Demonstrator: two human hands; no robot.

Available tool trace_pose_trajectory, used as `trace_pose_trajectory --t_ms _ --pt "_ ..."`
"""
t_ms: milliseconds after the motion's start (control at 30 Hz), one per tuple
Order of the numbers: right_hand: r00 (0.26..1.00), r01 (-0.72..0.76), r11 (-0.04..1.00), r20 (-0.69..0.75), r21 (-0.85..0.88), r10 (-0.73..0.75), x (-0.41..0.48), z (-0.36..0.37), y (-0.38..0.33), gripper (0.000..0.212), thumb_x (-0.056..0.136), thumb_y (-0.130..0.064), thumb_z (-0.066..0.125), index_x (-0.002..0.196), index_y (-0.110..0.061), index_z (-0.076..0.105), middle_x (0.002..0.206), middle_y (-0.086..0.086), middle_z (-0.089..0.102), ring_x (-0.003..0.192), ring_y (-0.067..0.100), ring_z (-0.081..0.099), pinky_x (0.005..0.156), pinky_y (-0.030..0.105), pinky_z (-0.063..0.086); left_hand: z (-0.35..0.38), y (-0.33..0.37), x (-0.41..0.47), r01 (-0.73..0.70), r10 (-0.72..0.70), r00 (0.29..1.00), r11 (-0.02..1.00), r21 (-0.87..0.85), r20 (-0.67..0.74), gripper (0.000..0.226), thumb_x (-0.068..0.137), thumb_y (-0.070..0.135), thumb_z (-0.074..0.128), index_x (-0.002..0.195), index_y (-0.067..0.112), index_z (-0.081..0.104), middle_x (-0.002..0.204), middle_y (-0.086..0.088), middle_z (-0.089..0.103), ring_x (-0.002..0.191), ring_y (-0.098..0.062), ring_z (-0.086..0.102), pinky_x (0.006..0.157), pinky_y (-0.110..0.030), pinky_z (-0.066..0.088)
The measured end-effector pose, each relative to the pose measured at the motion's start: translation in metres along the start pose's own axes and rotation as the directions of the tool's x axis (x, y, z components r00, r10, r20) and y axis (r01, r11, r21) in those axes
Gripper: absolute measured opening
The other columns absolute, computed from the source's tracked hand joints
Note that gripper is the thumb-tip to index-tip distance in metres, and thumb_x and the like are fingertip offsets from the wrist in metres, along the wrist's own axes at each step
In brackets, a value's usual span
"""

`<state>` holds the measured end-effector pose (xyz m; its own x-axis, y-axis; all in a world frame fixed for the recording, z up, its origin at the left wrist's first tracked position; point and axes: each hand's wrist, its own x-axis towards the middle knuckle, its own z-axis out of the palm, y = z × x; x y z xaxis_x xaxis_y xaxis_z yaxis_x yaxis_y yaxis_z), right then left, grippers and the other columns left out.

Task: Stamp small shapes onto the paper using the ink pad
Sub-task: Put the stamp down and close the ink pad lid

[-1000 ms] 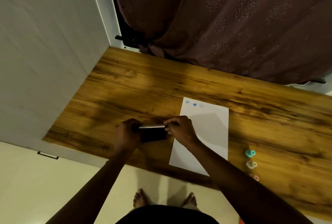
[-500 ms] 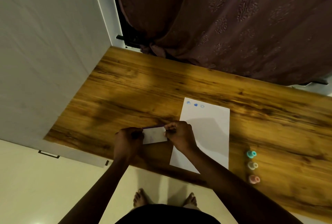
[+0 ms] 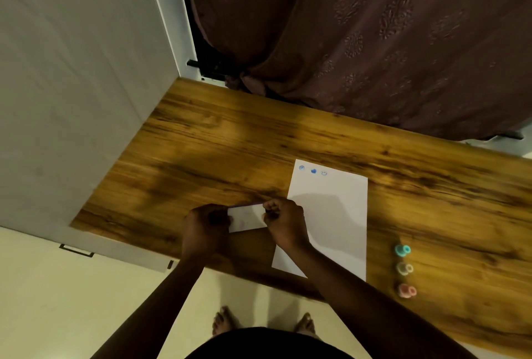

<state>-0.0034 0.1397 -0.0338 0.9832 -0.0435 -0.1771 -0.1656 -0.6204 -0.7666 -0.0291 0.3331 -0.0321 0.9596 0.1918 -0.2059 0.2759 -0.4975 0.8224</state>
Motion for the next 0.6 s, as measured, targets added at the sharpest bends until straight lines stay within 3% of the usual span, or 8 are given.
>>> trace_pose_trajectory --t_ms 133,267,333,400,433,533,600 --pt "1.0 -0.027 1.0 -0.003 0.006 0.027 0.0 0.0 -0.002 0.02 0.09 -0.009 0.074 0.111 -0.011 0.075 0.115 0.003 0.076 0.11 0.019 0.071 0.102 0.033 0.055 0.004 0.0 0.001 0.045 -0.045 0.999 0.999 -0.025 -0.016 0.028 0.088 0.016 0.08 0.108 0.0 0.072 0.106 -0.019 0.076 0.098 -0.034 0.074 0.094 -0.056 0.058" --pt "0.998 -0.013 0.999 -0.056 0.032 0.015 0.002 -0.008 -0.006 0.02 0.089 -0.01 0.075 0.109 -0.012 0.075 0.113 0.003 0.077 0.107 0.017 0.072 0.098 0.024 0.051 0.006 0.005 0.003 0.027 -0.03 0.999 0.994 -0.103 -0.03 0.013 0.087 0.008 0.079 0.098 0.005 0.073 0.098 -0.016 0.078 0.093 -0.034 0.074 0.09 -0.057 0.059" --pt "0.996 0.002 0.999 -0.088 0.039 0.002 0.003 -0.018 -0.007 0.022 0.088 -0.01 0.076 0.109 -0.012 0.075 0.112 0.003 0.077 0.106 0.017 0.072 0.099 0.025 0.052 0.006 0.016 0.007 0.019 -0.024 0.999 0.992 -0.126 -0.037 0.02 0.086 0.008 0.079 0.087 0.027 0.073 0.086 0.0 0.076 0.085 -0.024 0.072 0.079 -0.04 0.062" --pt "0.993 0.007 0.999 -0.122 0.054 -0.001 0.005 -0.032 -0.007 0.022 0.088 -0.009 0.077 0.11 -0.011 0.075 0.112 0.003 0.077 0.106 0.017 0.072 0.101 0.031 0.055 0.009 0.029 0.01 -0.03 0.027 0.999 0.995 -0.091 -0.029 0.032 0.085 0.013 0.08 0.082 0.041 0.067 0.08 0.014 0.071 0.08 -0.014 0.068 0.07 -0.021 0.054" --pt "0.99 0.003 0.998 -0.14 0.059 0.005 0.005 -0.04 -0.007 0.022 0.087 -0.01 0.077 0.11 -0.011 0.075 0.113 0.003 0.077 0.107 0.017 0.071 0.102 0.033 0.055 0.013 0.036 0.01 -0.052 0.05 0.999 0.993 -0.106 -0.016 0.031 0.086 0.012 0.079 0.085 0.04 0.068 0.083 0.012 0.072 0.081 -0.014 0.069 0.073 -0.021 0.053" --pt "0.977 -0.036 0.997 -0.208 0.071 0.05 0.005 -0.07 0.0 0.024 0.088 -0.01 0.076 0.111 -0.014 0.075 0.119 0.002 0.074 0.113 0.017 0.068 0.108 0.035 0.05 0.032 0.061 0.008 -0.142 0.146 0.989 0.975 -0.17 0.012 0.018 0.087 0.0 0.077 0.097 0.014 0.074 0.098 -0.005 0.076 0.091 -0.022 0.074 0.083 -0.026 0.057" --pt "0.967 -0.061 0.994 -0.24 0.09 0.081 0.005 -0.09 0.007 0.026 0.087 -0.009 0.077 0.112 -0.013 0.075 0.121 0.003 0.074 0.114 0.018 0.068 0.108 0.036 0.051 0.047 0.079 0.008 -0.162 0.17 0.985 0.966 -0.199 0.024 0.021 0.085 -0.005 0.077 0.098 0.011 0.073 0.098 -0.005 0.076 0.093 -0.024 0.075 0.077 -0.022 0.06"
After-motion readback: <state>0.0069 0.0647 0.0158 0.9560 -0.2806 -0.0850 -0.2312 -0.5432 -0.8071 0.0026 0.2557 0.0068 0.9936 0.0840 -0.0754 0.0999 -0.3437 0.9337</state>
